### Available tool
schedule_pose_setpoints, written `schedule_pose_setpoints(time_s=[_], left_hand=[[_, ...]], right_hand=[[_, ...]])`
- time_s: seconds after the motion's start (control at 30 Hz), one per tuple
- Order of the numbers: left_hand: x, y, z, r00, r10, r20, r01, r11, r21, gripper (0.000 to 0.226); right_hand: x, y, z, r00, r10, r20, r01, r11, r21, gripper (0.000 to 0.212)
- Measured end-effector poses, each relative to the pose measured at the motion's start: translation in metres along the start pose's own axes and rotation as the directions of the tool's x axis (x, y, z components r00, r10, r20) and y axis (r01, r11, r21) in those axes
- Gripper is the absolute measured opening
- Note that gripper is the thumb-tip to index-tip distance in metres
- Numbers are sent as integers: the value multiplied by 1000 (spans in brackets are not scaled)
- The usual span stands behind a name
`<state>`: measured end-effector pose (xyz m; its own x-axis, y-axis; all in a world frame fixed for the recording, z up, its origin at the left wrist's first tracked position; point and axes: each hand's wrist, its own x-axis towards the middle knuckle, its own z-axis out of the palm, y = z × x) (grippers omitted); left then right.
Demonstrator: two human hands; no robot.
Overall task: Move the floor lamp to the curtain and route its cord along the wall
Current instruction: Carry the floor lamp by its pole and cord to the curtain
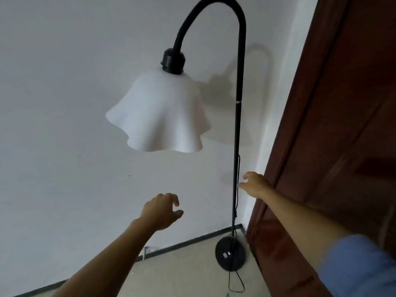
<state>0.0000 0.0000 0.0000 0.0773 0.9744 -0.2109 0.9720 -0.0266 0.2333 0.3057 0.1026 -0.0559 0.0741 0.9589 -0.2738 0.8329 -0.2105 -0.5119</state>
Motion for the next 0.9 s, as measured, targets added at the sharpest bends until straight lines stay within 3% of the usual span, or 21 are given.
schedule_pose_setpoints(time_s=[0.27, 0.43, 0.57, 0.73, 0.9], left_hand=[[54, 4, 38, 981, -170, 94, 178, 979, -94, 33], [74, 1, 63, 962, -216, 168, 237, 964, -117, 30], [81, -5, 76, 949, -224, 221, 263, 951, -162, 28], [75, -25, 88, 932, -206, 299, 266, 948, -175, 30], [67, -48, 90, 923, -156, 353, 240, 948, -208, 37]], right_hand=[[59, 10, 37, 992, 81, 97, -89, 993, 74, 14], [66, 38, 73, 967, 220, 130, -234, 966, 107, 25], [60, 70, 104, 901, 282, 331, -354, 917, 183, 21], [52, 68, 91, 851, 294, 436, -484, 762, 431, 22], [28, 28, 41, 862, 156, 482, -501, 410, 763, 21]])
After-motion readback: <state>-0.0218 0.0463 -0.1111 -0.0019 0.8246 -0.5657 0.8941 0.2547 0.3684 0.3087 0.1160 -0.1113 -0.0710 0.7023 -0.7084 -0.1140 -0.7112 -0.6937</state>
